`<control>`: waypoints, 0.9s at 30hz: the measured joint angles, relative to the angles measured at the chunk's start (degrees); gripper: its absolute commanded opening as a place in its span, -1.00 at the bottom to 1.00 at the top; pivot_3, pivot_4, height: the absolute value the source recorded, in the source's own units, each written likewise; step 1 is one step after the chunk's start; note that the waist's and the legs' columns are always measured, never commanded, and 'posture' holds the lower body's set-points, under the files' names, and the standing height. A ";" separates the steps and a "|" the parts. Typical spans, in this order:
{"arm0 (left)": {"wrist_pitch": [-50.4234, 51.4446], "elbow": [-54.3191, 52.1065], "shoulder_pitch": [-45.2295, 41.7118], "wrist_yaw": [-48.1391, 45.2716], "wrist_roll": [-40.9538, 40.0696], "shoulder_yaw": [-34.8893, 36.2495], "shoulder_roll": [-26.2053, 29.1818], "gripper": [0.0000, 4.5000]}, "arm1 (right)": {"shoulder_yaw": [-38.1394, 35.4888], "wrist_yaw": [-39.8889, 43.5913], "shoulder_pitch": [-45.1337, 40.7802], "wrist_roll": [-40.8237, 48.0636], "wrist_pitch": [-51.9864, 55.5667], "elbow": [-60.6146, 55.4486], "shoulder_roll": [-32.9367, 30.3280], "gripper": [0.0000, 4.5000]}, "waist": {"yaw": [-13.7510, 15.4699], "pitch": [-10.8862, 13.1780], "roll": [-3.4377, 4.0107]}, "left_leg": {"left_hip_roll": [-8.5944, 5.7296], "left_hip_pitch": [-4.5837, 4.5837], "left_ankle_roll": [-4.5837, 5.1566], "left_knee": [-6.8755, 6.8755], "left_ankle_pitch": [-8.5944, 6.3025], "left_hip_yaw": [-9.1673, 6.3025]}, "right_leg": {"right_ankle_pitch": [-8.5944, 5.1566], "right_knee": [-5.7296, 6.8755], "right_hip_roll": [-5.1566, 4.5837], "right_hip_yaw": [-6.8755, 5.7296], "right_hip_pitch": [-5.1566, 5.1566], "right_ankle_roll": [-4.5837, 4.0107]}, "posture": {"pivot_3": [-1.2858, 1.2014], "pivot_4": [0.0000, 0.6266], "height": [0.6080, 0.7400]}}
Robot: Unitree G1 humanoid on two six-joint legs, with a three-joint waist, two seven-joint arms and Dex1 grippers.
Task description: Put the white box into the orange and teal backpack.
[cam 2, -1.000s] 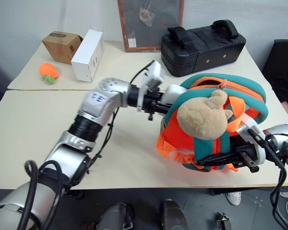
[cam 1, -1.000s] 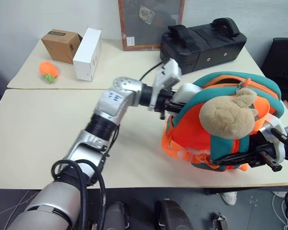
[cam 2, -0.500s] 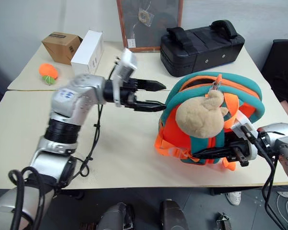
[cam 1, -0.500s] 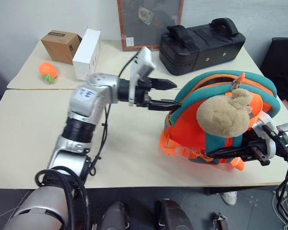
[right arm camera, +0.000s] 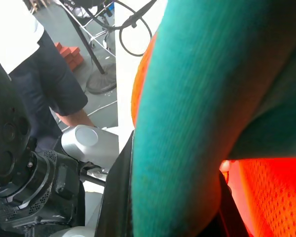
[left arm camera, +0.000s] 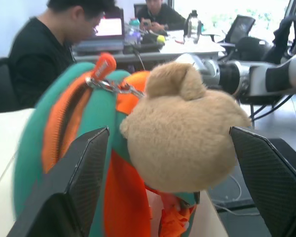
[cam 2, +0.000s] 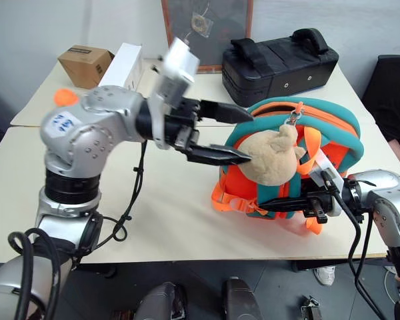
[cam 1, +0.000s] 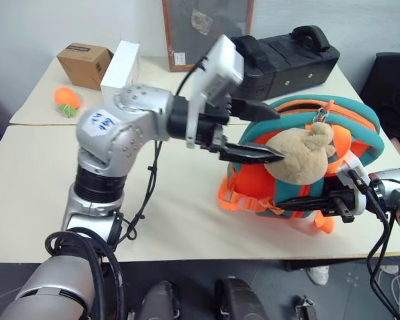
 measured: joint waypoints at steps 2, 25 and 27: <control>-0.83 -0.35 0.38 -0.23 0.18 -1.22 -0.11 0.82 | 0.00 -0.26 0.00 -0.01 0.11 0.00 0.01 -0.99 | 0.11 0.00 0.00 | 0.02 0.00 -0.04 -0.01 0.02 -0.01 | -0.01 0.01 0.03 0.00 -0.01 -0.01 | 0.03 -0.52 1.00; -3.50 4.90 -0.78 1.50 0.83 -0.91 -4.28 -0.57 | -0.03 -3.06 -0.38 0.03 1.15 -0.31 1.11 -0.99 | 0.25 0.00 0.00 | 0.00 0.00 0.01 0.01 0.00 -0.01 | -0.01 -0.02 -0.01 0.02 0.01 -0.01 | 0.03 -0.52 1.00; -3.91 8.16 -2.28 1.22 1.16 -0.01 -1.99 -0.57 | -0.38 -3.67 -0.37 0.16 1.20 -0.31 1.74 -0.99 | 0.25 0.00 0.00 | 0.00 0.00 -0.02 0.03 0.02 -0.02 | 0.00 0.02 0.01 0.01 -0.01 -0.02 | 0.03 -0.52 1.00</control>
